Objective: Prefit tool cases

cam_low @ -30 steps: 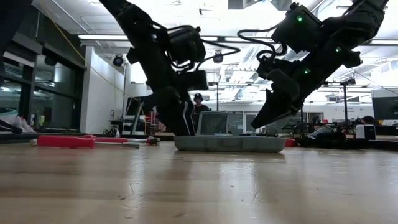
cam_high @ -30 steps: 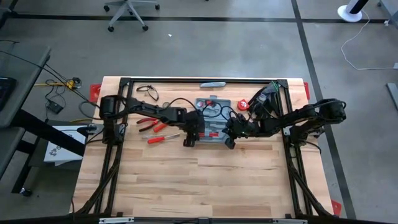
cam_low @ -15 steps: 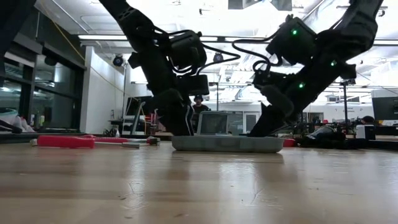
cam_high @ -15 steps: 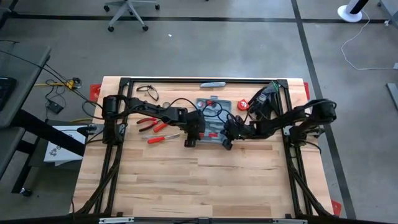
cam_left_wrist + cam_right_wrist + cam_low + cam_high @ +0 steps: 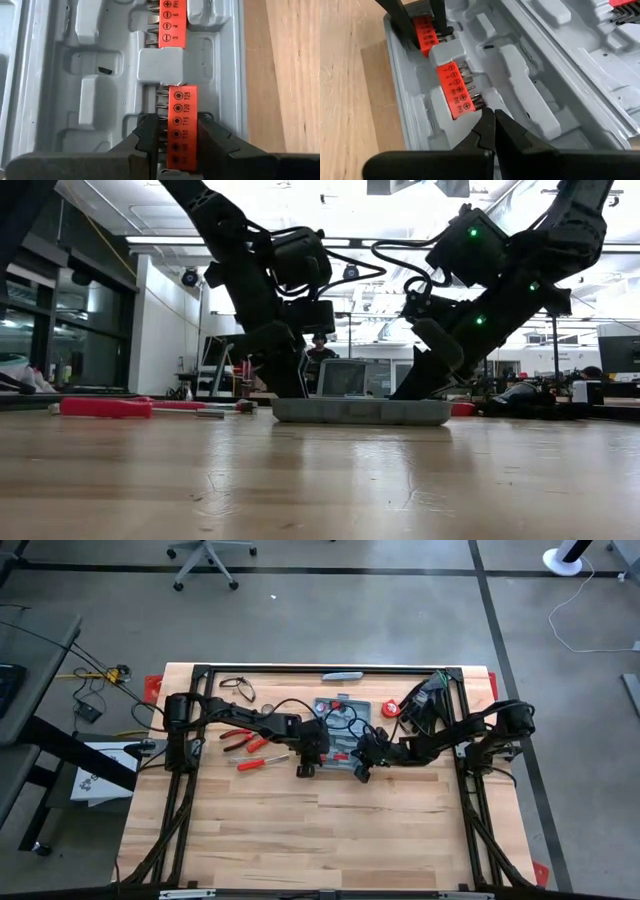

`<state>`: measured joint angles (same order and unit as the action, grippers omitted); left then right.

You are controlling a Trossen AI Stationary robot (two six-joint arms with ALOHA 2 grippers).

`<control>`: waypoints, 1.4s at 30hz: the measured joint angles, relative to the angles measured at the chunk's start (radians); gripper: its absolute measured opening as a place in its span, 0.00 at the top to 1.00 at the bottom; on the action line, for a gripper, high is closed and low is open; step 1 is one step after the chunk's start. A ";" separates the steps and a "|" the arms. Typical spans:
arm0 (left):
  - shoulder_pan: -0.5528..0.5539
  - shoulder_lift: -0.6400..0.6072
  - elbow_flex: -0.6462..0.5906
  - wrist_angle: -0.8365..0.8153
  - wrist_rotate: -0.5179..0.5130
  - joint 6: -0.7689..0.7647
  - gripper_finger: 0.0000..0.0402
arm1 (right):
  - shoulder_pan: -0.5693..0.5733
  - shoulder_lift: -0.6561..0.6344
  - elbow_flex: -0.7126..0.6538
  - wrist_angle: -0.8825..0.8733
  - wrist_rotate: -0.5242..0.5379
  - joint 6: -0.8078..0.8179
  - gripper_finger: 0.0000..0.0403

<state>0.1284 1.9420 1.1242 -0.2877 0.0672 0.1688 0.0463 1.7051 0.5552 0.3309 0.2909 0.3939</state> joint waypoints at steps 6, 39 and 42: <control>0.000 -0.035 -0.004 -0.016 -0.048 0.001 0.79 | 0.000 0.002 0.000 0.002 -0.007 -0.002 1.00; 0.000 -0.149 -0.001 -0.335 -0.218 0.035 0.79 | 0.001 0.003 -0.002 0.004 -0.012 -0.017 1.00; 0.013 -0.149 -0.009 -0.347 -0.218 0.038 0.79 | 0.001 0.003 -0.002 0.004 -0.011 -0.017 1.00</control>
<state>0.1409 1.7931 1.1152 -0.6351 -0.1506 0.2069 0.0471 1.7084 0.5529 0.3344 0.2794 0.3767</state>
